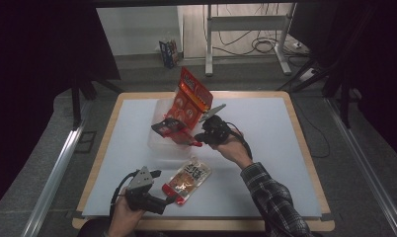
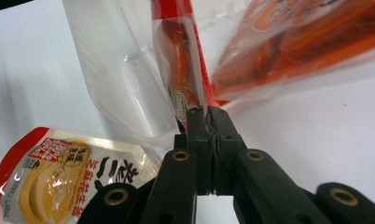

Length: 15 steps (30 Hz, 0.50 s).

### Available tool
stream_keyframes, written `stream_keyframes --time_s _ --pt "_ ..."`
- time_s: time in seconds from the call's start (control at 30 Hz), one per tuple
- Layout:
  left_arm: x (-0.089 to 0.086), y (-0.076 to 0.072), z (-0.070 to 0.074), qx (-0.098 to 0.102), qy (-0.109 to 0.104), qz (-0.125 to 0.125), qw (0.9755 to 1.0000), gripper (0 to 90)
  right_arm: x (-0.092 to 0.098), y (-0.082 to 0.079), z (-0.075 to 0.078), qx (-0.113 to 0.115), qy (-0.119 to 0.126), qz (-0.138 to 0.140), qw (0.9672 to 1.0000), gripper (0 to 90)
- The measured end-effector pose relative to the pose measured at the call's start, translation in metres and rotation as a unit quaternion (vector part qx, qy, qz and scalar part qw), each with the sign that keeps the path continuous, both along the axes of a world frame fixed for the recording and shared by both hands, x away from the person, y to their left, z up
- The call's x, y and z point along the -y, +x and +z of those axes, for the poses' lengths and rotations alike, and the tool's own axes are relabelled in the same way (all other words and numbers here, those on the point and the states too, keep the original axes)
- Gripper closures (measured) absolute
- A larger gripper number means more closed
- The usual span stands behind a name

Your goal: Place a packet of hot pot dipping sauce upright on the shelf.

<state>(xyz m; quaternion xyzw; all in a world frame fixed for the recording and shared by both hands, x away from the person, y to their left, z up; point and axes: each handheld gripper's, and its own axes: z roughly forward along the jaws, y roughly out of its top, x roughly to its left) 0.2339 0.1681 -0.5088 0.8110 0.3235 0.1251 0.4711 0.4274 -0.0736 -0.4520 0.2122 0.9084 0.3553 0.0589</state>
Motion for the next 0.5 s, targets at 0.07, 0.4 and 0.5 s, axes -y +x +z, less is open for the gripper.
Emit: stream_keyframes --time_s 0.07,0.4,0.5 --pt "0.0 0.0 0.0 0.0 0.001 0.0 1.0 1.4 -0.008 0.0 -0.001 0.002 -0.002 0.002 1.0 88.0" --pt "0.0 0.0 0.0 0.001 0.003 0.0 1.0 1.5 -0.036 0.002 -0.005 0.01 -0.004 0.017 0.9998 87.5" --pt "0.0 0.0 0.0 0.0 0.005 -0.001 1.0 1.5 -0.039 0.005 -0.008 0.007 -0.002 0.015 0.9999 87.5"
